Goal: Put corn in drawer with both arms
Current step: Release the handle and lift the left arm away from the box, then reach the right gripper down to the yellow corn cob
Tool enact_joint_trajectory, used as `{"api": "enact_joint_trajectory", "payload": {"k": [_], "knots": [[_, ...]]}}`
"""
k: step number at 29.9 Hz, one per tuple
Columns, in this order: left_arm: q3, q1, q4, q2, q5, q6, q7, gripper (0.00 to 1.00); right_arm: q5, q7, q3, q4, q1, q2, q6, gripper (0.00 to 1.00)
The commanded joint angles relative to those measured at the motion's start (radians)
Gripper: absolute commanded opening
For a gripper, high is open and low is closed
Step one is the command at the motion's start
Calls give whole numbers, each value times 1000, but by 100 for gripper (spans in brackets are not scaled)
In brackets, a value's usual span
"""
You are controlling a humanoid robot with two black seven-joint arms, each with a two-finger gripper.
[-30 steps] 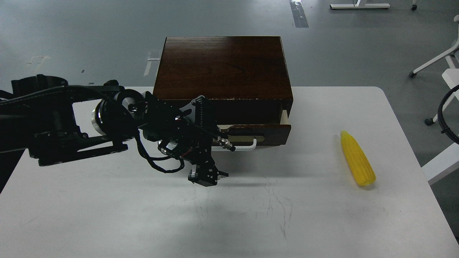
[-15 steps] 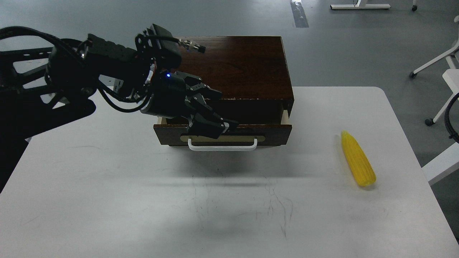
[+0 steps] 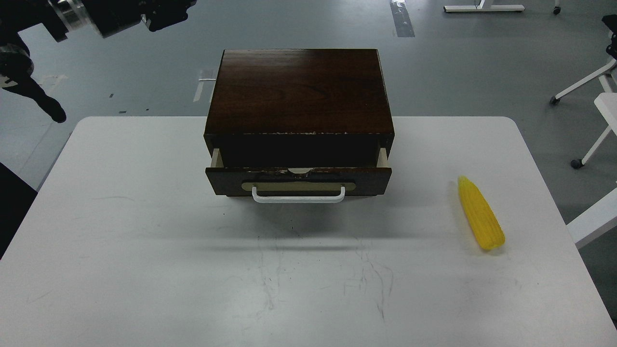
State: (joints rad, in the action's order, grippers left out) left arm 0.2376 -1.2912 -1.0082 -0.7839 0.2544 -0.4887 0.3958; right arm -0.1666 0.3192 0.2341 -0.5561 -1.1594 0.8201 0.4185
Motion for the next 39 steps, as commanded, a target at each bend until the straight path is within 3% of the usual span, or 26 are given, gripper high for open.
{"api": "enact_joint_trajectory", "payload": {"k": [1, 6, 10, 16, 26, 33, 39], "knots": [[54, 41, 166, 64, -248, 0, 3, 98, -175, 0, -105, -11, -86, -7, -4, 100], [184, 116, 368, 175, -331, 0, 2, 98, -393, 0, -222, -99, -120, -7, -7, 100], [340, 194, 503, 274, -334, 0, 0, 98, -661, -2, -295, -188, -99, -10, -98, 100], [428, 256, 508, 305, -334, 0, 0, 98, -755, -2, -380, -248, -8, -67, -223, 100], [431, 268, 500, 282, -334, 0, 2, 98, -800, -2, -542, -317, 56, -84, -273, 100], [422, 266, 500, 268, -331, 0, 0, 98, -942, -15, -585, -327, 105, -128, -360, 91], [416, 268, 500, 256, -331, 0, 2, 98, -943, -14, -585, -330, 139, -128, -375, 90]]}}
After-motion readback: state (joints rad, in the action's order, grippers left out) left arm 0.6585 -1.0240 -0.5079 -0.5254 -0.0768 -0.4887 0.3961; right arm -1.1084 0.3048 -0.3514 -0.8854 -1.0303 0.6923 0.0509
